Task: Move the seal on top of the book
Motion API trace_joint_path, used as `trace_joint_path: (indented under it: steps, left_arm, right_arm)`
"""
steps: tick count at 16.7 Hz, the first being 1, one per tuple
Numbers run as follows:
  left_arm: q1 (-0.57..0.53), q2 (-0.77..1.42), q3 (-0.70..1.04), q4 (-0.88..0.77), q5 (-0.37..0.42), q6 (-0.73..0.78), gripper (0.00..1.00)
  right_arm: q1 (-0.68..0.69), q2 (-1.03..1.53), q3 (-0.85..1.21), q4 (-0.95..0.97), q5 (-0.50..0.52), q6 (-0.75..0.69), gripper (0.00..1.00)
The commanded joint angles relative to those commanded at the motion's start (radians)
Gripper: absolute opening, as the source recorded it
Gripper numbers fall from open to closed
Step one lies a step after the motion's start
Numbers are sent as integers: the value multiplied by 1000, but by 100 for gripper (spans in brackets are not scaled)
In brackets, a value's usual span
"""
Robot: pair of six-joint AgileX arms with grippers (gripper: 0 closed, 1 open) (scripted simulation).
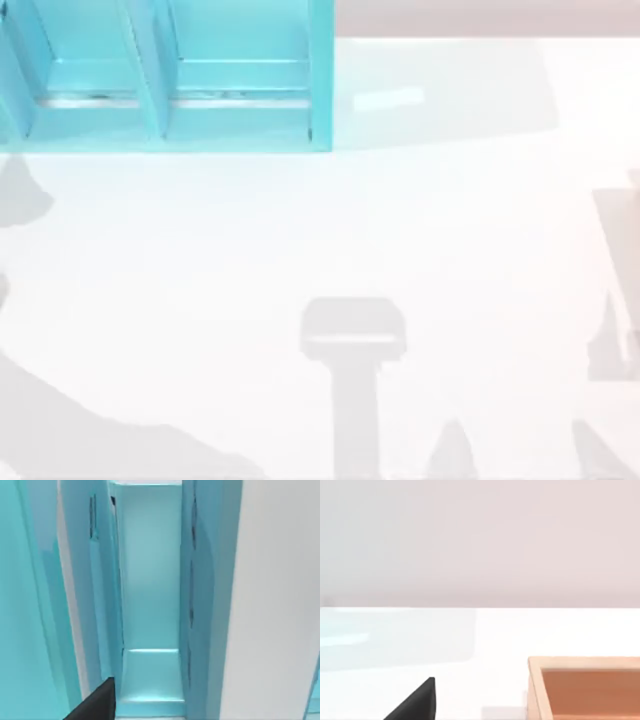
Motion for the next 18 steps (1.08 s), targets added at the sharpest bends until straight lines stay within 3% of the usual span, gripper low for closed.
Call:
trace_joint_path:
  steps: [6,11,18]
  left_arm:
    - [-63,122,232,-105,-61,-10,100]
    - [-71,134,256,-117,-68,-11,100]
    - [-71,134,256,-117,-68,-11,47]
  right_arm:
    - [0,0,0,0,0,0,100]
    - [0,0,0,0,0,0,100]
    - [0,0,0,0,0,0,100]
